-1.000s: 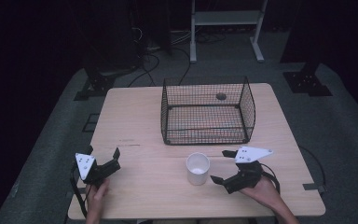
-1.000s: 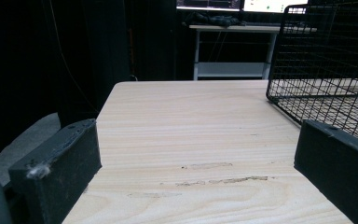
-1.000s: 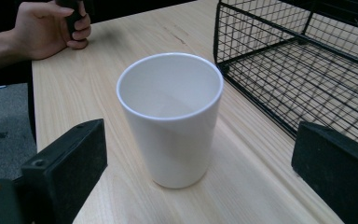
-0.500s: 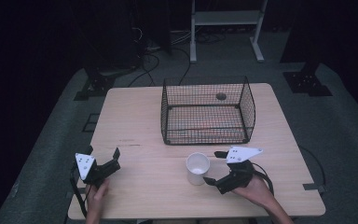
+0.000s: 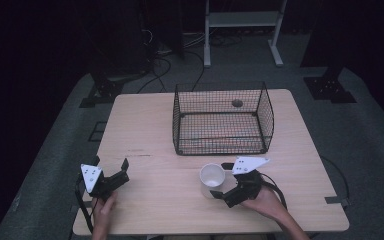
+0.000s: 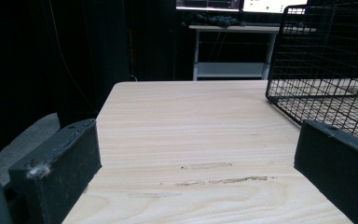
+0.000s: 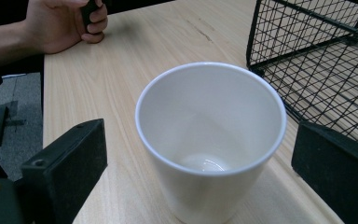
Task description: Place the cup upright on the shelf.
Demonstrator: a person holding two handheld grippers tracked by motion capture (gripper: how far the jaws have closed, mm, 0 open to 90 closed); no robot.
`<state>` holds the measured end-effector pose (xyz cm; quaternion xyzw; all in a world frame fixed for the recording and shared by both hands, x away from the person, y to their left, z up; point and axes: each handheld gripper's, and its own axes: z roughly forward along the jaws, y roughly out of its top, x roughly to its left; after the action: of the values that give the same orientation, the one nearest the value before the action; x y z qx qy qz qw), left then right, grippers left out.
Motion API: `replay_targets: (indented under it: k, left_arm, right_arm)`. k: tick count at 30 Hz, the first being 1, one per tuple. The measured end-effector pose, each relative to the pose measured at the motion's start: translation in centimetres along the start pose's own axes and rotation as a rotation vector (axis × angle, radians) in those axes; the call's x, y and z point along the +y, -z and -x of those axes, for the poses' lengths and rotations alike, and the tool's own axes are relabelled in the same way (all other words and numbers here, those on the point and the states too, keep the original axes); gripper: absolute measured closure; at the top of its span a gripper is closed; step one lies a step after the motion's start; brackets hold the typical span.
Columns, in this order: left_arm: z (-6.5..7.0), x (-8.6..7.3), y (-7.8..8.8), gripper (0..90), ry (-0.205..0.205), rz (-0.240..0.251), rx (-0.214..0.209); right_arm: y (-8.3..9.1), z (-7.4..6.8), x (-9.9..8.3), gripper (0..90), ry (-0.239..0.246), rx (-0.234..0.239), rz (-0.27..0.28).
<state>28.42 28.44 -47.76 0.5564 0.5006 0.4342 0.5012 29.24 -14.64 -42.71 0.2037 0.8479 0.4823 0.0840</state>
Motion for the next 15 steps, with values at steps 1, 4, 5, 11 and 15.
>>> replay_targets:
  k: [1,4,5,11,15]
  left_arm:
    - [0.0,0.0,0.0,0.0,0.0,0.0,0.0]
    - [0.0,0.0,0.0,0.0,0.0,0.0,0.0]
    - [0.0,0.0,0.0,0.0,0.0,0.0,0.0]
    - [0.0,0.0,0.0,0.0,0.0,0.0,0.0]
    - [0.0,0.0,0.0,0.0,0.0,0.0,-0.001]
  right_arm:
    - [0.0,0.0,0.0,2.8,0.0,0.0,0.0]
    - [-0.6,0.0,0.0,2.8,0.0,0.01,-0.012]
    - [-0.6,0.0,0.0,2.8,0.0,0.01,-0.012]
    - [-1.5,0.0,0.2,3.5,0.009,0.015,-0.02]
    - [-2.0,0.0,0.2,8.2,0.019,0.011,-0.034]
